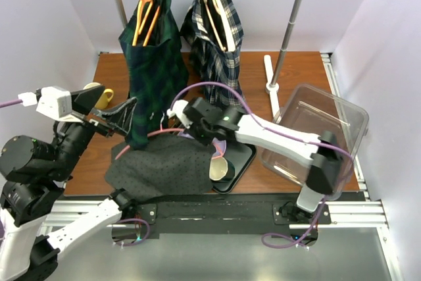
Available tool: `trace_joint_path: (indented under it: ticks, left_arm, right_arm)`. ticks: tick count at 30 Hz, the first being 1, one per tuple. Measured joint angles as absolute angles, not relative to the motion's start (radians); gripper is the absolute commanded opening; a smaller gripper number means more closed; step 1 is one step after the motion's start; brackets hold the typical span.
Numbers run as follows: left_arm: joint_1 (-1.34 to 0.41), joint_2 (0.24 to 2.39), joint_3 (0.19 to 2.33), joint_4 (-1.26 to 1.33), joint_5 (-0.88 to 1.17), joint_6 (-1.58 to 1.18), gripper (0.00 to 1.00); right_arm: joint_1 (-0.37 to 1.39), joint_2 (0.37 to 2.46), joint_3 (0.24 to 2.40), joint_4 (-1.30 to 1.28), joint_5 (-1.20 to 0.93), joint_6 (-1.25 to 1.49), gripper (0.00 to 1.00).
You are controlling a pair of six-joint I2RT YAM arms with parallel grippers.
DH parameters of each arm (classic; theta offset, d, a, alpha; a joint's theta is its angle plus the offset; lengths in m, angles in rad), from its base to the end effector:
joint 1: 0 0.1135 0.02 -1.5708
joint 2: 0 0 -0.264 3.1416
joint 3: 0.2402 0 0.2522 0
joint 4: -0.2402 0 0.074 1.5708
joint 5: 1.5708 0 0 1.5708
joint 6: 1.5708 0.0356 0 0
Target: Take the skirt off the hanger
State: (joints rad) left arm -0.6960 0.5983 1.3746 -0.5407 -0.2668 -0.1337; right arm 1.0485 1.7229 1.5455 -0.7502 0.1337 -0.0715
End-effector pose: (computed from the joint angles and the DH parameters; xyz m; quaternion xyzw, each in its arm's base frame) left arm 0.0367 -0.0184 0.5019 0.0699 0.6185 -0.2384 0.7455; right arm 0.1923 0.3246 0.3028 -0.4849 0.8132 0.0920 0.3082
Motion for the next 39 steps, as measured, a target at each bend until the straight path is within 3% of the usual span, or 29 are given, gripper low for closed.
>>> trace_joint_path:
  ticks: [8, 17, 32, 39]
  left_arm:
    - [-0.696, 0.677, 1.400, -0.598, -0.313, -0.101, 0.96]
    - [-0.696, 0.896, 1.604, -0.768, -0.310, -0.085, 0.95]
    - [-0.696, 0.963, 1.693, -0.845, -0.054, -0.058, 0.96]
    - [-0.696, 1.013, 1.700, -0.924, 0.070, -0.056, 0.92]
  right_arm:
    - [1.049, 1.479, 1.485, -0.715, 0.166, -0.150, 0.00]
    - [1.049, 1.266, 1.465, -0.749, 0.246, -0.216, 0.00]
    - [1.049, 1.034, 1.350, -0.664, 0.143, -0.274, 0.00]
    - [1.049, 0.974, 1.293, -0.551, 0.054, -0.311, 0.00]
